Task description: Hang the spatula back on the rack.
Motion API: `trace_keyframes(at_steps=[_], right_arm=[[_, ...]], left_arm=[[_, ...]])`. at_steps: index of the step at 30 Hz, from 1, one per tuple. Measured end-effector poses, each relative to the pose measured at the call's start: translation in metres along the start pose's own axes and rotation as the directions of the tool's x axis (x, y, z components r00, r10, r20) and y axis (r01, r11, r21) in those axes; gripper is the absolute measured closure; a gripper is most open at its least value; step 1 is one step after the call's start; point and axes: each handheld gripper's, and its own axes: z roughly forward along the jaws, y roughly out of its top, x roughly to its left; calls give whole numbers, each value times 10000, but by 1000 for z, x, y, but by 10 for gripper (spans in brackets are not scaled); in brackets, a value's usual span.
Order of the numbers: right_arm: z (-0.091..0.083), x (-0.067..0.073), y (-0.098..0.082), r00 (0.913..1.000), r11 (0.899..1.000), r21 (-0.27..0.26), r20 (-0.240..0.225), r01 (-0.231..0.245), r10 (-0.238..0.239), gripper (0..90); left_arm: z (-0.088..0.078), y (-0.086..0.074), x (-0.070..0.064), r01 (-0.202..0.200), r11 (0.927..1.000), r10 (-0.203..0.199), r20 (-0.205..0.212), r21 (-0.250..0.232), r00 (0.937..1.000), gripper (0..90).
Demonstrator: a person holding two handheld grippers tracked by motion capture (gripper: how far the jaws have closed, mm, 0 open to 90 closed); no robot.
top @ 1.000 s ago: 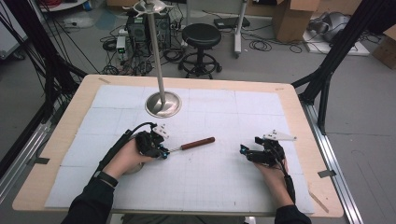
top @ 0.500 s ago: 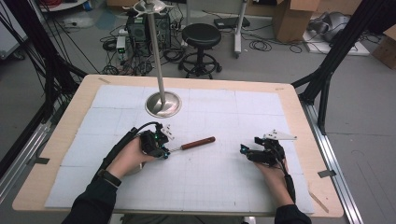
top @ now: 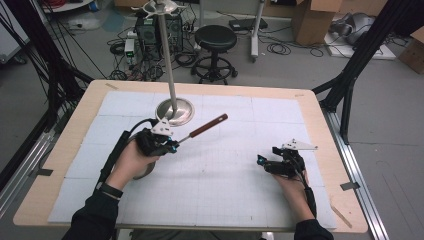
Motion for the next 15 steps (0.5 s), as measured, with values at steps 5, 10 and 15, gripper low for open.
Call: trace_keyframes(at_steps=[5,10,15], right_arm=[[0,0,0,10000,10000,15,-2,-28,28,228],[0,1,0,10000,10000,21,-4,-36,36,230],[0,0,0,10000,10000,7,29,8,-8,230]], left_arm=[[-26,-1,9,434,9877,-546,-710,-1505,9960,843],[-45,-2,15,617,9655,-996,-1398,-2530,9851,843],[-60,-3,20,725,9360,-1471,-1959,-3444,9695,843]])
